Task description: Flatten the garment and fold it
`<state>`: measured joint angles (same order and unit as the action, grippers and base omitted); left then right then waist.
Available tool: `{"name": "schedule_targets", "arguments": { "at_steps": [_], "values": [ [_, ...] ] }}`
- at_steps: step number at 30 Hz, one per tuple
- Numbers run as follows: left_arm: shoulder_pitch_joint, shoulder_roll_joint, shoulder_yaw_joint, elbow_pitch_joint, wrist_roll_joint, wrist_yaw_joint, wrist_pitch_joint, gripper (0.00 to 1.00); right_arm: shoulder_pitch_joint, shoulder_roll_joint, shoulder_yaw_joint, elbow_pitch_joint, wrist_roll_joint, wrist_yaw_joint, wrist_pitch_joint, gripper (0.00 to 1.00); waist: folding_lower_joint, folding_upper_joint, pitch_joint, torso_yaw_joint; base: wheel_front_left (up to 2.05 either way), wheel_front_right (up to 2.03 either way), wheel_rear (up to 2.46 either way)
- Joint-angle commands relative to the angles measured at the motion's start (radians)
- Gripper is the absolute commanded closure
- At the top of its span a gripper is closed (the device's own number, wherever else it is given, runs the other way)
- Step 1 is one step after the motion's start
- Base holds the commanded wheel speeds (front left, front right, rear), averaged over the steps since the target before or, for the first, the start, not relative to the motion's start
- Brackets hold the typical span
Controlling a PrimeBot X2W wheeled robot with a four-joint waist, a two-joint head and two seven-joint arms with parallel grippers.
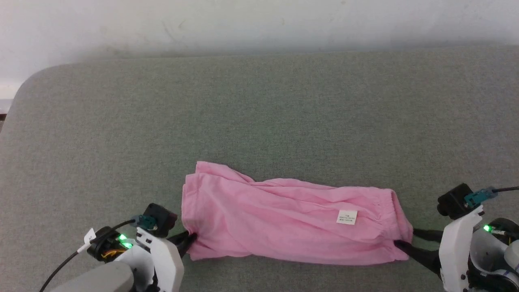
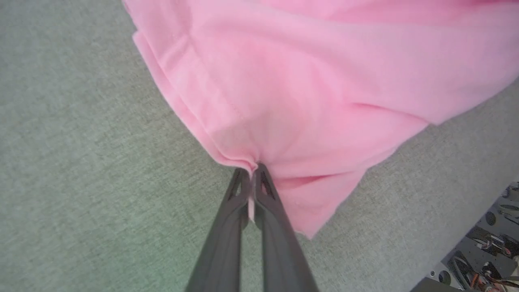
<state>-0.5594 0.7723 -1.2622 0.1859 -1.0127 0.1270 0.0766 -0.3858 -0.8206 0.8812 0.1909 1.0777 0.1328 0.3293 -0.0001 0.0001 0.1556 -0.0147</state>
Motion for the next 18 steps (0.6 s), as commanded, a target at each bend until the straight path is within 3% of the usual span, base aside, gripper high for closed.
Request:
{"name": "schedule_targets", "arguments": {
  "at_steps": [1, 5, 12, 18],
  "values": [
    [0.006, -0.012, 0.006, 0.019, 0.02, 0.017, -0.031, 0.0, -0.007, 0.001, -0.008, 0.004, -0.021, -0.002, -0.019, 0.0, 0.0001, -0.0001, 0.001, 0.001, 0.0, 0.0, 0.0],
    [0.003, -0.02, 0.035, 0.024, 0.083, 0.079, -0.155, 0.0, -0.031, -0.025, -0.052, -0.042, -0.071, -0.002, -0.081, 0.0, 0.0001, -0.0001, -0.013, 0.002, 0.0, 0.0, 0.0],
    [0.059, -0.032, 0.132, -0.034, 0.158, 0.272, -0.325, 0.0, -0.003, -0.096, -0.168, -0.192, -0.131, -0.002, -0.062, 0.0, 0.0001, -0.0001, -0.061, 0.014, 0.0, 0.0, 0.0],
    [0.169, -0.093, 0.368, -0.137, 0.326, 0.434, -0.338, 0.0, 0.055, -0.086, -0.279, -0.254, -0.17, -0.002, 0.057, 0.0, 0.0001, -0.0001, -0.081, 0.029, 0.0, 0.0, 0.0]
  ]
}}
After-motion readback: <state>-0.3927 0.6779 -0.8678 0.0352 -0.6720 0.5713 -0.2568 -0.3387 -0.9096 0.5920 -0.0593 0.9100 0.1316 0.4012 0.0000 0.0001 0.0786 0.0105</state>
